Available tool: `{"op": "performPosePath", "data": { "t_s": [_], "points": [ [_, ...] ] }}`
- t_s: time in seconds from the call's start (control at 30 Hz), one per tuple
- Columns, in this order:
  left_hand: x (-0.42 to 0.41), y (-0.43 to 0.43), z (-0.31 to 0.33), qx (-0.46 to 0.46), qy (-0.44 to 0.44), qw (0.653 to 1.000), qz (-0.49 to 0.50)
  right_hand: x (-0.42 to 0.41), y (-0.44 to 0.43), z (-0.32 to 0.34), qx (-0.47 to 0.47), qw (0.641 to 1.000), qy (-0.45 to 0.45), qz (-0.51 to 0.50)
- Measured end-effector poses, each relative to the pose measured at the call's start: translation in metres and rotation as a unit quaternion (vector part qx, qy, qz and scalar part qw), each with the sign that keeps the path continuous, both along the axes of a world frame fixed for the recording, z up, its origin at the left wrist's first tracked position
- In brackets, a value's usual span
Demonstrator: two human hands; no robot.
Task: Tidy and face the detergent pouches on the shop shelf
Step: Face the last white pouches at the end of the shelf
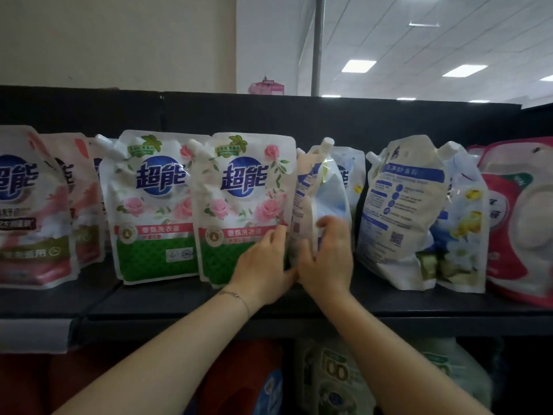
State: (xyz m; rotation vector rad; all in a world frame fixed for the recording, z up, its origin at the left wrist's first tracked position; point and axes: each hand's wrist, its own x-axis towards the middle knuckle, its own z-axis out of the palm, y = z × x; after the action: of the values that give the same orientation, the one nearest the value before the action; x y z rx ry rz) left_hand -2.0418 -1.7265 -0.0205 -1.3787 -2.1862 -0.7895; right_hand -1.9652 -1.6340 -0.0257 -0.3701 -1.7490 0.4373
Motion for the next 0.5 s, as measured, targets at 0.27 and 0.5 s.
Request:
{"op": "performPosePath", "data": {
  "t_s": [0.27,0.5],
  "points": [
    [0.029,0.08,0.007,0.047,-0.284,0.958,0.023,0.008,0.078,0.006,-0.349,0.921,-0.105,0.137],
    [0.036,0.101,0.011,0.169,-0.326,0.926,0.083,0.002,0.1,0.016,-0.451,0.83,-0.063,0.323]
  ]
}}
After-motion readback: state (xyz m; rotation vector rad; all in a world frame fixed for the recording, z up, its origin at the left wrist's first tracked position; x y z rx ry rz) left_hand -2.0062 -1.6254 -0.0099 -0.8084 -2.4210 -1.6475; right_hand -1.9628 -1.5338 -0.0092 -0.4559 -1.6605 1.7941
